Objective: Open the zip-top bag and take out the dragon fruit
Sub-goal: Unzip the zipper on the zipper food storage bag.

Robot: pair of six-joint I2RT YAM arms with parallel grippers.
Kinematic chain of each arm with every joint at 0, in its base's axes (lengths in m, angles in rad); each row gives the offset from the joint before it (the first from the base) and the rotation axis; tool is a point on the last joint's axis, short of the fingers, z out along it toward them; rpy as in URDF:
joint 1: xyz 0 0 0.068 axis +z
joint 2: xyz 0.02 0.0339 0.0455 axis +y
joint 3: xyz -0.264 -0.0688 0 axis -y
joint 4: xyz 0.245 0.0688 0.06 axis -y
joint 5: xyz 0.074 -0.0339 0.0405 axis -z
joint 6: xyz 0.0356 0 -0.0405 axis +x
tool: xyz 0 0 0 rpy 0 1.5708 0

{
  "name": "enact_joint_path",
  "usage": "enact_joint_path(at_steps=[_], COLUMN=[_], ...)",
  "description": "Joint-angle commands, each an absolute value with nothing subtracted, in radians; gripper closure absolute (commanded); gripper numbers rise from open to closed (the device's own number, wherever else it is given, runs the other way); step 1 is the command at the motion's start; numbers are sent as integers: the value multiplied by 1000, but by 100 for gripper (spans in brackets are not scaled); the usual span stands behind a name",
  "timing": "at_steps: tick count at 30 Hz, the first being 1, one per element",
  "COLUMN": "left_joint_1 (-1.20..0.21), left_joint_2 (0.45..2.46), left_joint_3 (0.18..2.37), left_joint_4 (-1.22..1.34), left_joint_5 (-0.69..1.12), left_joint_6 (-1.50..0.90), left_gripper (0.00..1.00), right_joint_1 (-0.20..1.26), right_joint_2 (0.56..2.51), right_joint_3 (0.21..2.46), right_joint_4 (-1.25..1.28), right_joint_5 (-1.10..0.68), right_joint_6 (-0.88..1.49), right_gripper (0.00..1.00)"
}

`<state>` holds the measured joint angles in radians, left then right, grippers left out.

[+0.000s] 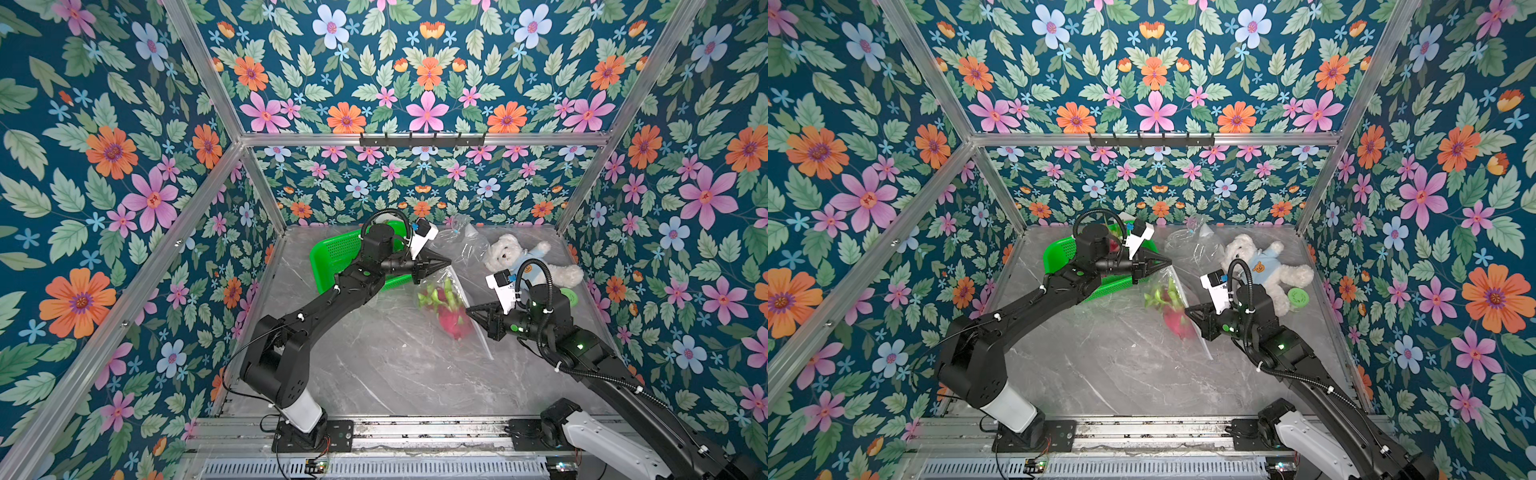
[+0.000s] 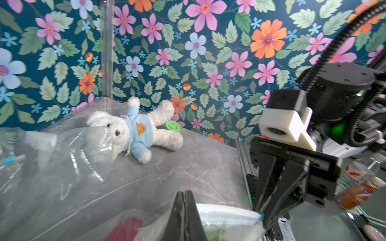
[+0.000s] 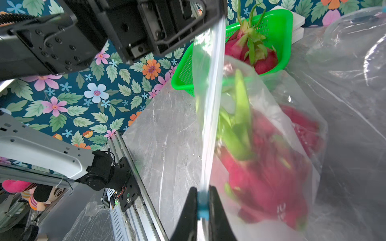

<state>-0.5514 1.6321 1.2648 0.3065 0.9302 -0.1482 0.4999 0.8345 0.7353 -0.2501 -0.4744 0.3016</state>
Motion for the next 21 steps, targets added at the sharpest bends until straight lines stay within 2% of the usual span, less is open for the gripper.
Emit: enact_joint_path(at_steps=[1,10,21], left_joint_1=[-518,-500,-499], left_joint_2=[1634,1652,1657], left_joint_3=[1298,1329,1312], left_joint_4=[351,336,357], left_joint_5=[657,534,574], left_joint_6=[-118,-135,-168], left_gripper=[100,100,100], right_joint_1=[502,502,503], right_joint_2=[817,799,747], right_joint_3=[705,642,632], right_joint_4=[-376,-370,-385], right_joint_5=[-531,-532,-516], right_joint_6=[339,389,416], right_gripper=[98,99,99])
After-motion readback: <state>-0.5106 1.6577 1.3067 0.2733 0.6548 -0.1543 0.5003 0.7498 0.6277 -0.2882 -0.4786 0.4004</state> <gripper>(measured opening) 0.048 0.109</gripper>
